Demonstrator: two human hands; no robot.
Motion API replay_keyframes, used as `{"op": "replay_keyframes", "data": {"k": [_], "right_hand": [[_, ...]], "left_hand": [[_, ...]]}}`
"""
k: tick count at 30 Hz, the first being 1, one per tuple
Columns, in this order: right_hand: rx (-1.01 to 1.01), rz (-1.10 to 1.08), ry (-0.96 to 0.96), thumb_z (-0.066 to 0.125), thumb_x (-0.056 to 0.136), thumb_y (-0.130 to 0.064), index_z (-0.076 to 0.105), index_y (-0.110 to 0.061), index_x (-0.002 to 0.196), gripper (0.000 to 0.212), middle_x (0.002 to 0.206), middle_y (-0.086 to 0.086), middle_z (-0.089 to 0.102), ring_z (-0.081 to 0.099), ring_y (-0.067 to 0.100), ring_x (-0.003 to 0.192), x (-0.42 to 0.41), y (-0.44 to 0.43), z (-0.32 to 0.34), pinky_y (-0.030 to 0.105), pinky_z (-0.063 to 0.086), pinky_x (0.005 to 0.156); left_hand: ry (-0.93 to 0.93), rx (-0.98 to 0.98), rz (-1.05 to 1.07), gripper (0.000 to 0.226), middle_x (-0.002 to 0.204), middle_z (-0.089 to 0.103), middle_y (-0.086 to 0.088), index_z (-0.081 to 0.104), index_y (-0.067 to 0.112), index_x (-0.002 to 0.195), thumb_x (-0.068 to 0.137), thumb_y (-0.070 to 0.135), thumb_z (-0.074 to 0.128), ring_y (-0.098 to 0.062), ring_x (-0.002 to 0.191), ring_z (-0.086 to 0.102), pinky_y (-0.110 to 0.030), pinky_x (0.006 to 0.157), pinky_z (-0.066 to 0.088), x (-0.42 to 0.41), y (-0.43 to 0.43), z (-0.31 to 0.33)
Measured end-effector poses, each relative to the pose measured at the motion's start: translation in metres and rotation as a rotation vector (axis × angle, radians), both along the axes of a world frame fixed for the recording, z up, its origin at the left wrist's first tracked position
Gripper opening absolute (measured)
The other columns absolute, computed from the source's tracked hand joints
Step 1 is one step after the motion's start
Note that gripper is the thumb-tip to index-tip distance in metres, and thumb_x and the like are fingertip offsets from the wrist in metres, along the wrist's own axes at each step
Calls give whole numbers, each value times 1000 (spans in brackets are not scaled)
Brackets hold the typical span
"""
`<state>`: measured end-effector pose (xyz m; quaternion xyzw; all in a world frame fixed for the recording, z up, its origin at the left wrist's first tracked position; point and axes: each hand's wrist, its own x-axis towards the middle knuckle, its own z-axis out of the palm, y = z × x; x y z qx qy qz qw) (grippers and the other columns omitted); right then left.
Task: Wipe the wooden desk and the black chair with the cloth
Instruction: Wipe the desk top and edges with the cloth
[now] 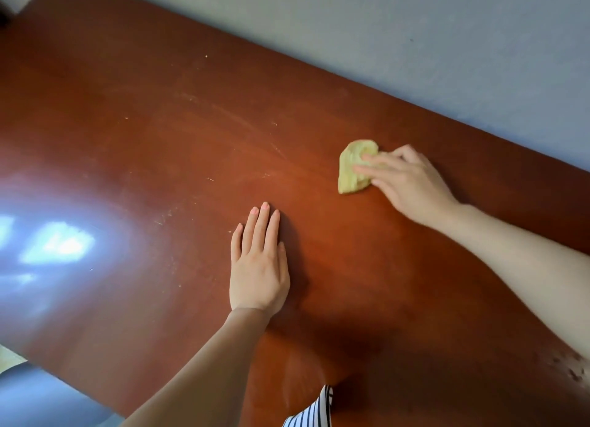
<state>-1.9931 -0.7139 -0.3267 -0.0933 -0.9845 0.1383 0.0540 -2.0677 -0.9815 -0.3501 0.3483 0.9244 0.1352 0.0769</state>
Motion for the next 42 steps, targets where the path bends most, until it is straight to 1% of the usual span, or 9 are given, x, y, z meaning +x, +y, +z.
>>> {"op": "replay_keyframes", "data": {"k": [6,13,19,24,27,31,33,37,42], "right_hand": [[-2,-279,-41,51,95,-14,56,-22,131,36,136,3,54,45,34,107,-56,42,0,42,37,96],[-53,-631,-9,47,96,-13,53,-25,132,38,134,-1,53,40,29,118,-106,20,-11,40,37,95],[-32,-292,88,49,94,-13,60,-23,127,36,131,-1,57,46,28,112,-84,-40,-15,39,35,95],[-32,38,83,62,87,-7,64,-17,122,36,121,4,64,55,30,98,-27,-60,-14,45,46,86],[-38,176,64,69,82,-7,65,-18,121,41,121,1,64,55,26,103,11,-61,-16,43,48,87],[-63,276,6,67,83,-6,62,-21,124,44,128,-3,60,55,23,111,37,-41,-14,43,49,92],[-55,209,18,68,81,-1,64,-18,122,44,127,0,60,55,27,112,38,-27,-13,46,48,93],[-77,-122,56,64,84,3,64,-10,121,40,126,10,60,52,36,107,18,7,-9,49,44,96],[-61,-401,49,52,93,-2,56,-9,130,38,134,13,54,44,37,113,-27,45,-7,36,33,102]], "left_hand": [[-4,2,-1,51,152,34,-7,40,9,143,96,24,25,-24,142,26,-35,118,7,0,-1,1],[-6,0,0,51,151,35,-7,40,10,143,96,24,25,-24,142,27,-36,117,8,-1,0,1],[1,-16,-3,51,149,38,-8,41,10,142,96,25,24,-26,141,30,-43,116,16,-1,0,0],[-1,-17,-7,52,150,37,-8,40,11,143,96,25,23,-26,142,28,-42,117,15,-1,0,-1],[-1,-16,-6,52,151,35,-7,39,12,144,96,26,22,-24,143,26,-40,117,12,0,-1,-2],[4,-13,-4,52,150,37,-7,40,12,143,97,27,22,-25,142,28,-41,117,14,0,-2,-3],[9,-7,-4,51,149,39,-8,42,11,142,97,26,22,-26,141,30,-43,116,16,-1,-1,-3],[19,-2,-3,51,148,41,-9,43,10,141,96,25,23,-26,140,32,-43,116,19,0,0,-3],[33,-10,-8,51,147,42,-10,44,8,140,96,23,25,-27,139,34,-45,114,19,0,0,-2]]}}
